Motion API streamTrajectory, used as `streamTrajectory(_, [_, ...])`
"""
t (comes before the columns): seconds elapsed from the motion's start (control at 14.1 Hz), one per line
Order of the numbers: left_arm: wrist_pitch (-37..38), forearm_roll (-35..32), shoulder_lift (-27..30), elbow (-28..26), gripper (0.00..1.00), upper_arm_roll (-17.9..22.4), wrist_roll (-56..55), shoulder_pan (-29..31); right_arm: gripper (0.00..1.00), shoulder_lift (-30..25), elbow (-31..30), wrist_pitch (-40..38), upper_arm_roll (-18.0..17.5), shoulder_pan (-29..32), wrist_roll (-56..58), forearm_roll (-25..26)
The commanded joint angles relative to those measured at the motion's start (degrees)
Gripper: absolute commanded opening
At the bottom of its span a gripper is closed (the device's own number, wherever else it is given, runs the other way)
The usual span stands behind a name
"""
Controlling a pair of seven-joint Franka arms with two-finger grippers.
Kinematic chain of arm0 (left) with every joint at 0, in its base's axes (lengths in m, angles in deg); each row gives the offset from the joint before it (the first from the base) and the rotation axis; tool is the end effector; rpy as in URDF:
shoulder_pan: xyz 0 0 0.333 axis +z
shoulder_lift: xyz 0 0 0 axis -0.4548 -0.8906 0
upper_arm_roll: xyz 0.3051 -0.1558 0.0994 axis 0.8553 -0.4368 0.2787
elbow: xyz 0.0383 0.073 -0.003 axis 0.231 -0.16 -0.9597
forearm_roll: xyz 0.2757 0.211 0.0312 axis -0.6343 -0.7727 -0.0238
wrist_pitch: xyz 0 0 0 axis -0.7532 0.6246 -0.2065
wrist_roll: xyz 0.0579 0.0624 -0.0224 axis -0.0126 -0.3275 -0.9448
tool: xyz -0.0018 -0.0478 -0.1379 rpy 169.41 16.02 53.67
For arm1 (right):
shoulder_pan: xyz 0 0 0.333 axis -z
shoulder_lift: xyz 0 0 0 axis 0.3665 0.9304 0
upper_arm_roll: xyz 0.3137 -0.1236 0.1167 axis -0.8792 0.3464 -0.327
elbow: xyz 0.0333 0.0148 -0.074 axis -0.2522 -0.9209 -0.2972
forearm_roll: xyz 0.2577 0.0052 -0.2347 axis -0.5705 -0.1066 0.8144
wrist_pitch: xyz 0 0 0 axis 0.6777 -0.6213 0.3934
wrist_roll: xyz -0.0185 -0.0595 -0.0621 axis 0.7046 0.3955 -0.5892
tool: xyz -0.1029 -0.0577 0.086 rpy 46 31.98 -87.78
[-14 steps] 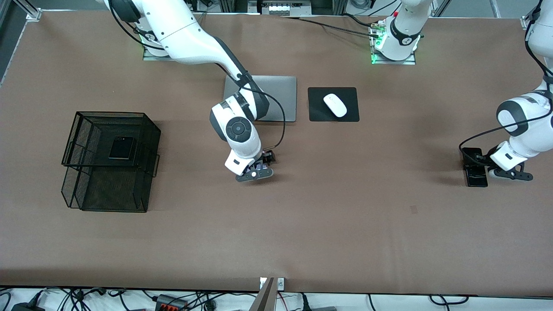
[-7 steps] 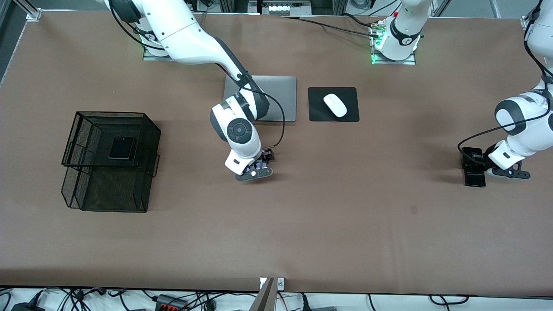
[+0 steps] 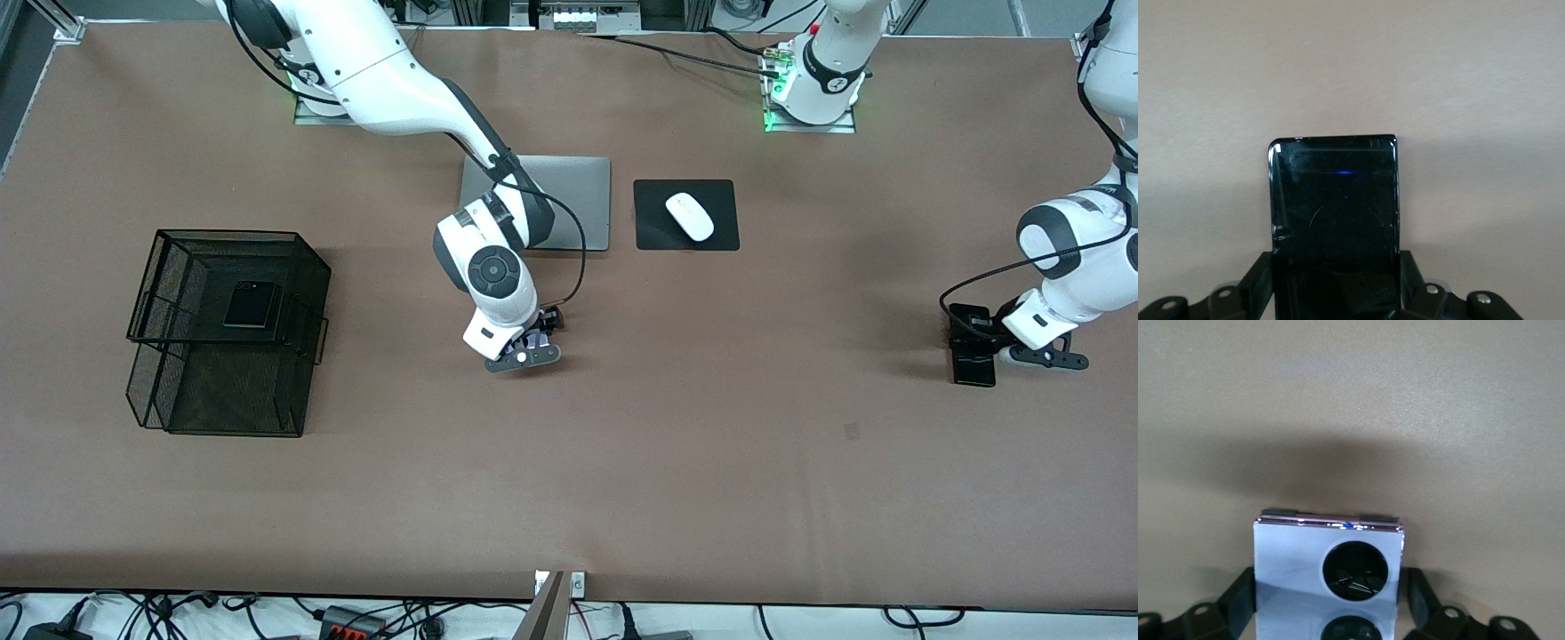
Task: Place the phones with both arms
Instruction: 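Grasp the tall black phone with the left gripper while the right gripper lifts, then open the right gripper over the basket while the left gripper carries the phone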
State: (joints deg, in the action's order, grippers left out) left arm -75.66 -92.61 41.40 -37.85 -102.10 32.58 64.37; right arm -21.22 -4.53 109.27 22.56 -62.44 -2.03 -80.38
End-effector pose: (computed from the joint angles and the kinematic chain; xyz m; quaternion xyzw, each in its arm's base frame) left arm 0.5523 0.2421 0.2116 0.9975 -0.0585 0.0331 0.0219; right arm 0.5639 0.4409 0.1850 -0.9947 -0.1011 0.0144 0.0107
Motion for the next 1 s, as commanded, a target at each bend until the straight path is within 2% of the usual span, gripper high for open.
streamTrajectory(0.0, [10.1, -0.8, 5.6, 0.7, 0.47, -4.0, -5.7, -0.1, 0.44, -0.3, 0.4, -0.6, 0.1, -0.3, -0.5, -1.2])
streamTrajectory(0.07, [14.1, -0.8, 6.8, 1.5, 0.47, -5.8, -8.4, 0.0, 0.35, -0.6, 0.6, -0.7, 0.1, -0.1, -0.5, -1.2])
streamTrajectory(0.14, [18.2, -0.8, 8.5, 2.1, 0.47, -8.1, -11.9, -0.1, 0.31, -0.8, 0.8, -1.2, 0.1, 0.1, -0.5, -1.2])
streamTrajectory(0.28, [24.3, -0.8, 11.4, 3.0, 0.48, -11.8, -16.4, 0.0, 0.31, -2.7, 0.9, -2.1, 0.6, 0.6, -0.4, -1.2])
streamTrajectory(0.43, [28.0, -0.6, 12.9, 4.3, 0.48, -16.1, -20.9, 0.0, 0.31, -7.0, 0.9, -5.9, 0.9, 3.7, -0.3, -0.9])
streamTrajectory(0.57, [30.9, -0.5, 13.2, 7.0, 0.48, -22.3, -31.1, 0.0, 0.31, -10.8, 0.8, -9.8, 1.0, 7.4, -0.4, -0.3])
streamTrajectory(0.71, [33.9, 0.0, 12.5, 10.1, 0.48, -28.5, -42.5, -0.6, 0.31, -13.6, 0.8, -14.8, 3.5, 10.9, 0.8, -0.1])
streamTrajectory(0.78, [34.9, -0.1, 11.4, 11.7, 0.48, -30.8, -49.4, -2.5, 0.31, -14.6, 0.8, -16.5, 4.0, 13.5, 3.2, -0.1])
streamTrajectory(0.92, [35.7, 0.1, 8.8, 15.2, 0.48, -31.3, -61.1, -9.4, 0.31, -15.7, 0.8, -19.1, 4.0, 19.2, 8.7, -0.2])
